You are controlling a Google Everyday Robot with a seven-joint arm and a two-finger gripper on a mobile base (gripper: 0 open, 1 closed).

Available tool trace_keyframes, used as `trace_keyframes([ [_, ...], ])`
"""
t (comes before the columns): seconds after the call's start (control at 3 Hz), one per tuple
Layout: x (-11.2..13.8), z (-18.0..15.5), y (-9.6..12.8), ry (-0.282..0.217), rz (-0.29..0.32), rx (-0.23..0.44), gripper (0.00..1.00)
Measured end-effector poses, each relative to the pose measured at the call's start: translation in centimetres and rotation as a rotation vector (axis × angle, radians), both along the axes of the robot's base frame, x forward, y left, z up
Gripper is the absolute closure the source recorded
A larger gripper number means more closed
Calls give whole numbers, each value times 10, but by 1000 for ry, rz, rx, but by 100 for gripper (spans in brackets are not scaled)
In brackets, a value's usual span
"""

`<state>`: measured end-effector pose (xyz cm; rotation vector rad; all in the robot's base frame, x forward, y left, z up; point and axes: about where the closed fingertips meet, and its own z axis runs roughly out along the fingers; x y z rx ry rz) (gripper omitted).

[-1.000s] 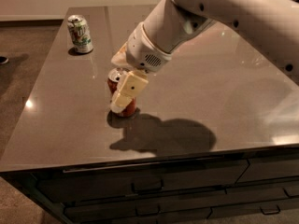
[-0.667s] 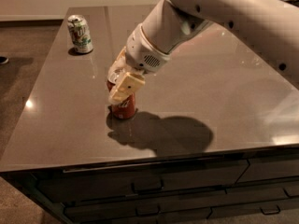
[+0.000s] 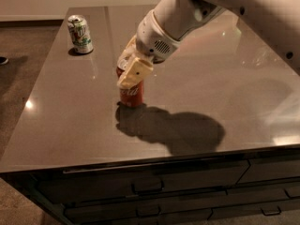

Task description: Move coke can near apple

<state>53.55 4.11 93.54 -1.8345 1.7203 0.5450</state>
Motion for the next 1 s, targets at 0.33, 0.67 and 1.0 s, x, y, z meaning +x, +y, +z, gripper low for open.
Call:
trace_keyframes([
  [0.33,30,15,-22,-3,-77,2,100],
  [0.67,70,26,-44,20,-207,14,100],
  [1.0,109,27,-64,58,-369,46,100],
])
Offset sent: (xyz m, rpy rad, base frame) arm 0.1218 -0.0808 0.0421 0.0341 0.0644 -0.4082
